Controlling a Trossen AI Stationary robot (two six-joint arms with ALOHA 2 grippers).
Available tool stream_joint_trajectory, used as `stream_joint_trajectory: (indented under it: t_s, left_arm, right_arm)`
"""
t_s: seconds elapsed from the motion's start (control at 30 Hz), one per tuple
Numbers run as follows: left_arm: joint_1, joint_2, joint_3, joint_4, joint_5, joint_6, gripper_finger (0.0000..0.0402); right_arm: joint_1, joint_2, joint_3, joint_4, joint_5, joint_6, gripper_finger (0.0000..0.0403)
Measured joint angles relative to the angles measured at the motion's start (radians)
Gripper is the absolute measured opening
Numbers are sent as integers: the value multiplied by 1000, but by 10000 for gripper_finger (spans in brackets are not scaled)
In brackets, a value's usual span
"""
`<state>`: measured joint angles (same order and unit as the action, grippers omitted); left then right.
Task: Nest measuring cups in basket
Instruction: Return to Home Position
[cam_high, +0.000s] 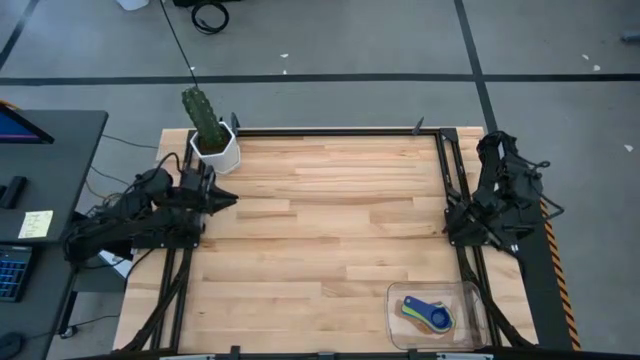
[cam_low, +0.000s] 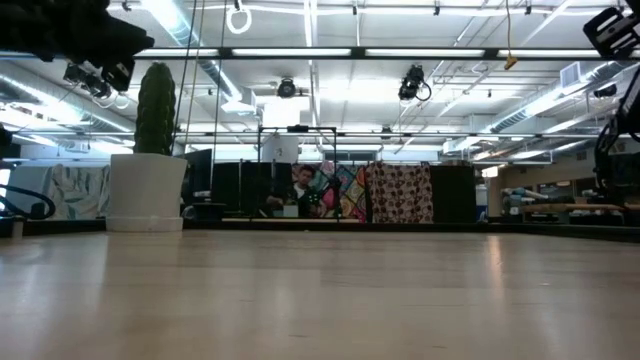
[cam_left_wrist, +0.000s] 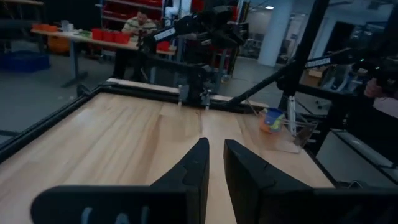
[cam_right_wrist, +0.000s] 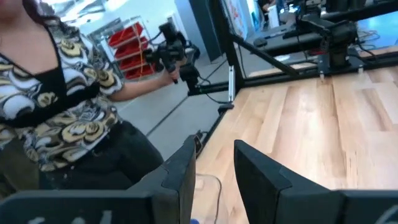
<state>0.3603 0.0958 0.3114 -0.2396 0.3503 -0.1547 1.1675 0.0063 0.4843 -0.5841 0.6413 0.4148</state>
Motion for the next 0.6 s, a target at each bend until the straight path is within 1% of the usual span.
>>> stream_joint_trajectory:
  t_s: [0.1,0.27,0.43,0.6]
  left_arm:
    - [0,0,-40,59,26,1,52]
    - [0,-1,-119,168,62,1,52]
    - [0,0,-188,262,66,-17,52]
    - [0,0,-221,296,72,-17,52]
  right_arm:
    - [0,0,-47,89,30,-20,114]
    - [0,0,-130,203,39,-66,114]
    - [0,0,-188,228,50,-44,114]
    - [0,0,-223,227,78,-28,114]
